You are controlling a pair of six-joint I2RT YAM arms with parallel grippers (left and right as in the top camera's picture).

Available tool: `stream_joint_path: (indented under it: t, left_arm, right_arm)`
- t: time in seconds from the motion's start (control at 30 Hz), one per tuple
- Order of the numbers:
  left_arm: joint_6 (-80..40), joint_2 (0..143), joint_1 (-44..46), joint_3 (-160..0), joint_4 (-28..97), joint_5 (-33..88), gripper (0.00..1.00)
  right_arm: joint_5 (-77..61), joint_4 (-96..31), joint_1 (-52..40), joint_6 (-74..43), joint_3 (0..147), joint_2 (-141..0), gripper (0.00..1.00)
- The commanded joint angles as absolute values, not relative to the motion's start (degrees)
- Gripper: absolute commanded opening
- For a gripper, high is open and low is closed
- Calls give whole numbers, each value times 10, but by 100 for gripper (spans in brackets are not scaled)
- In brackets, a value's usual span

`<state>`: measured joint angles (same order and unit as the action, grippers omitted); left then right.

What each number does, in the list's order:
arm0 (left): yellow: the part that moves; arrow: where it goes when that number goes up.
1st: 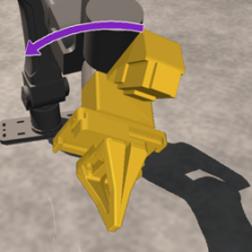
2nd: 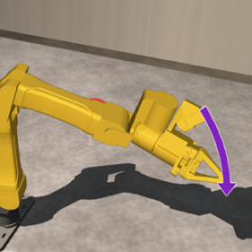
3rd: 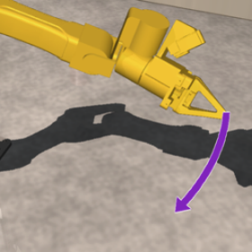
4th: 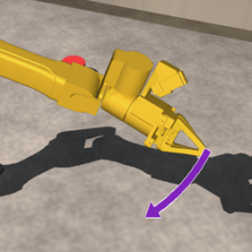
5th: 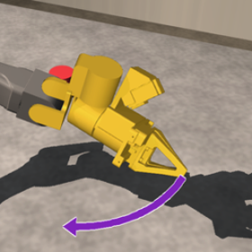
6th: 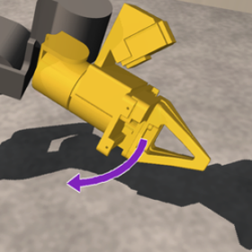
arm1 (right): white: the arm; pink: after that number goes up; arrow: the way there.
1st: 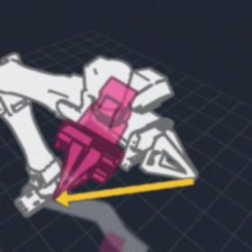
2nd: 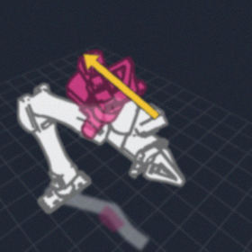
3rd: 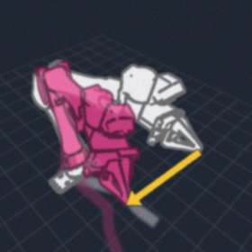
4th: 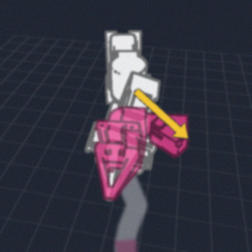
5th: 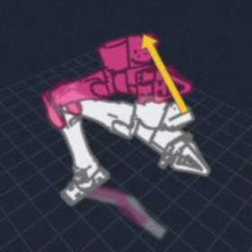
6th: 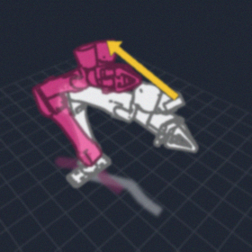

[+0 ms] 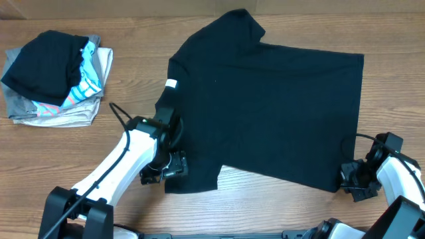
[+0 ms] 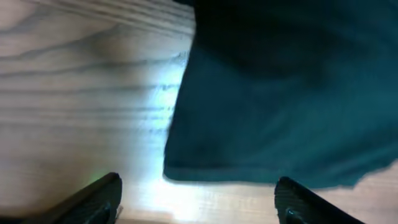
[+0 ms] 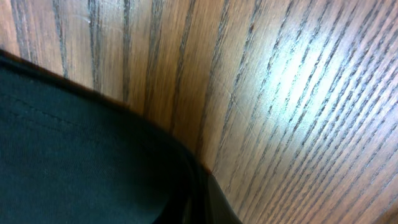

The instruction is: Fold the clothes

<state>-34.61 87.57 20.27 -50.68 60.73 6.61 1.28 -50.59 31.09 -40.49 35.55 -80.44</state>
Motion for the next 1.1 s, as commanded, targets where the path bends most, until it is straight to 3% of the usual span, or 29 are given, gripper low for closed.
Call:
stream_joint_path:
  t: [0.0,0.23,1.07]
  left_arm:
    - [-389,869,206,-467,573,75,77]
    - [-403,869,207,-417,517,86,62]
    - [-414,869,207,-390,481,102,64]
  right_arm:
    - [18,-504,312,-408,343,-805,4]
    - [18,-504,312,-408,343,-805,4]
    - [18,-504,312,-408,343,-805,4]
